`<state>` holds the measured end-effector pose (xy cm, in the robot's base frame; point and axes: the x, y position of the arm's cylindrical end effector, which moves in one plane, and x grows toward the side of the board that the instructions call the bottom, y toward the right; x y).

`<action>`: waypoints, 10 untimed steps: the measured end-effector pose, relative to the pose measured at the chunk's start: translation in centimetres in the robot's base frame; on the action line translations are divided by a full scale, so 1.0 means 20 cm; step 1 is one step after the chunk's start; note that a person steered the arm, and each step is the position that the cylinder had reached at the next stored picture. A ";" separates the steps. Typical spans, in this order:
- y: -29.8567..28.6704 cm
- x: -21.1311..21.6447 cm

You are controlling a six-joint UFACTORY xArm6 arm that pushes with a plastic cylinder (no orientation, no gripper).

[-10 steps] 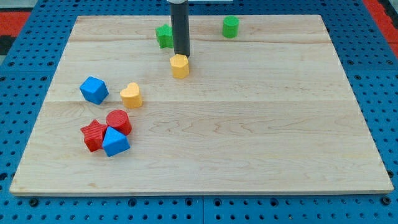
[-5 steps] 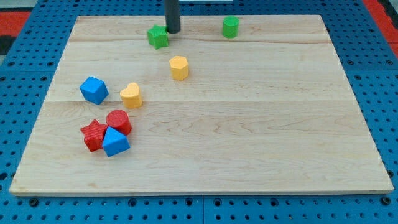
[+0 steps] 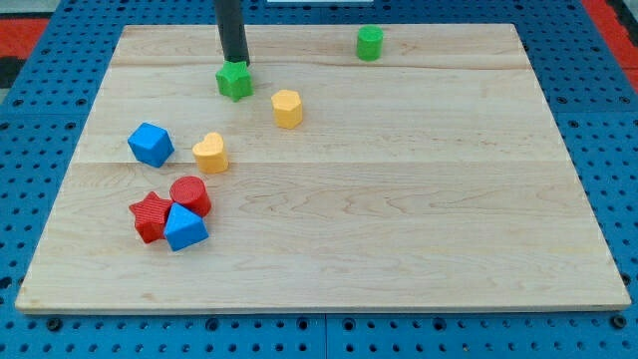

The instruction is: Push green star towards yellow hexagon

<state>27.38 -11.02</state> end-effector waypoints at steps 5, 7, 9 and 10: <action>0.03 0.21; 0.09 0.32; 0.10 0.39; 0.13 0.39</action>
